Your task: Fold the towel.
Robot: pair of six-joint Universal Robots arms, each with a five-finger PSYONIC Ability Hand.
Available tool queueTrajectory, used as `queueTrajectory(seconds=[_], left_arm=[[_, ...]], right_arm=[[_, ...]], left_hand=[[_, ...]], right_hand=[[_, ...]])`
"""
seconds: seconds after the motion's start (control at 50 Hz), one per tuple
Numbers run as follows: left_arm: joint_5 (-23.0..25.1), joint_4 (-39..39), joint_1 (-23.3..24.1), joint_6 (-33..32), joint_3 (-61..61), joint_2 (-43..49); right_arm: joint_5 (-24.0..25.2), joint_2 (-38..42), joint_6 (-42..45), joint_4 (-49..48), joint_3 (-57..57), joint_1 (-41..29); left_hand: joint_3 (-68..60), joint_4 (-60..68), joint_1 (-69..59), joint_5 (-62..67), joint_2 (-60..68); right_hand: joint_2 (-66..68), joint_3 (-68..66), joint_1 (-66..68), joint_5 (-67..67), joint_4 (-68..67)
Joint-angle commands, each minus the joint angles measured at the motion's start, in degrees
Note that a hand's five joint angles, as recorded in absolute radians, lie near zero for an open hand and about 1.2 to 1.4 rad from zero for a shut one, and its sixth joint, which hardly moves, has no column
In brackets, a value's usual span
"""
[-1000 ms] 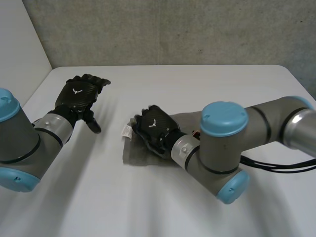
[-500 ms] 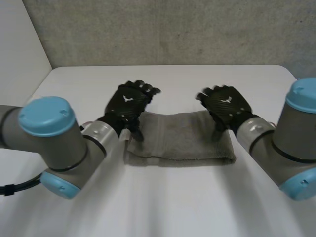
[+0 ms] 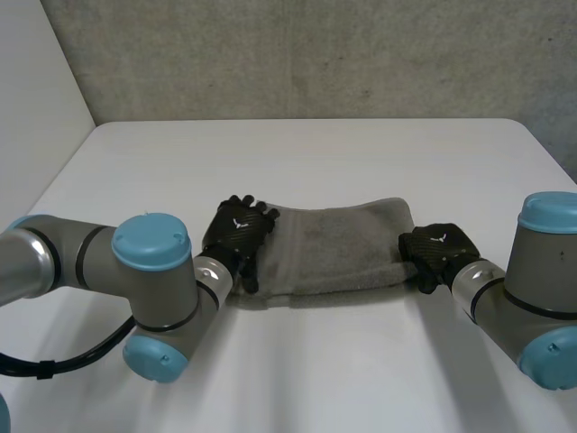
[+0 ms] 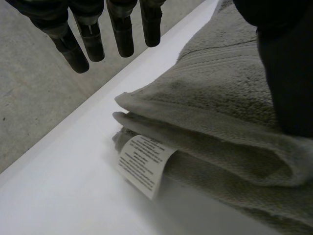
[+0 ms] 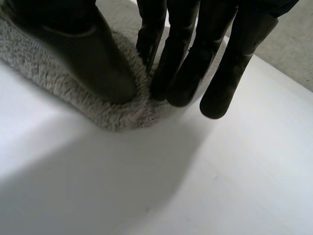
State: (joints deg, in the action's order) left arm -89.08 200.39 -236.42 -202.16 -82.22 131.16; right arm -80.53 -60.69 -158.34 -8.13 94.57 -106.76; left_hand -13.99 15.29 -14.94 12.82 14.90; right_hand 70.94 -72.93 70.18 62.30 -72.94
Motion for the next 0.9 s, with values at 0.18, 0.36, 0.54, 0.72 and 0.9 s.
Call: queueTrajectory(seconds=[0.18,0.36,0.54,0.72,0.9], left_arm=[[-6.46,-0.09,0.70,0.89,-3.12,-9.51],[-6.55,-0.09,-7.28,1.24,-6.02,-18.30],[-6.28,-0.18,-11.43,5.20,-5.94,-19.72],[-5.41,-0.62,-11.78,8.80,-7.17,-19.72],[0.74,-0.44,-11.08,10.82,-7.35,-19.54]], right_arm=[[-2.44,-4.97,5.50,-1.18,-5.18,-1.52],[-0.87,0.46,15.24,-2.14,-17.47,-17.76],[12.13,15.31,20.17,-3.38,-24.25,-28.49],[3.92,14.48,19.66,-1.53,-25.67,-29.12],[-2.71,4.52,8.31,-1.71,-22.32,-26.13]], left_hand=[[2.94,-4.23,3.88,-11.77,-3.84],[3.28,-4.57,4.22,-12.10,-4.18],[3.11,-4.40,4.05,-11.93,-4.01],[3.11,-4.40,4.05,-11.93,-4.01],[2.77,-4.07,3.72,-11.60,-3.68]], right_hand=[[9.06,-7.07,9.82,7.70,-7.06],[9.06,-7.07,9.82,7.70,-7.06],[9.06,-7.07,9.82,7.70,-7.06],[-29.75,31.74,-28.99,-31.12,31.75],[-60.94,62.93,-60.18,-62.30,62.94]])
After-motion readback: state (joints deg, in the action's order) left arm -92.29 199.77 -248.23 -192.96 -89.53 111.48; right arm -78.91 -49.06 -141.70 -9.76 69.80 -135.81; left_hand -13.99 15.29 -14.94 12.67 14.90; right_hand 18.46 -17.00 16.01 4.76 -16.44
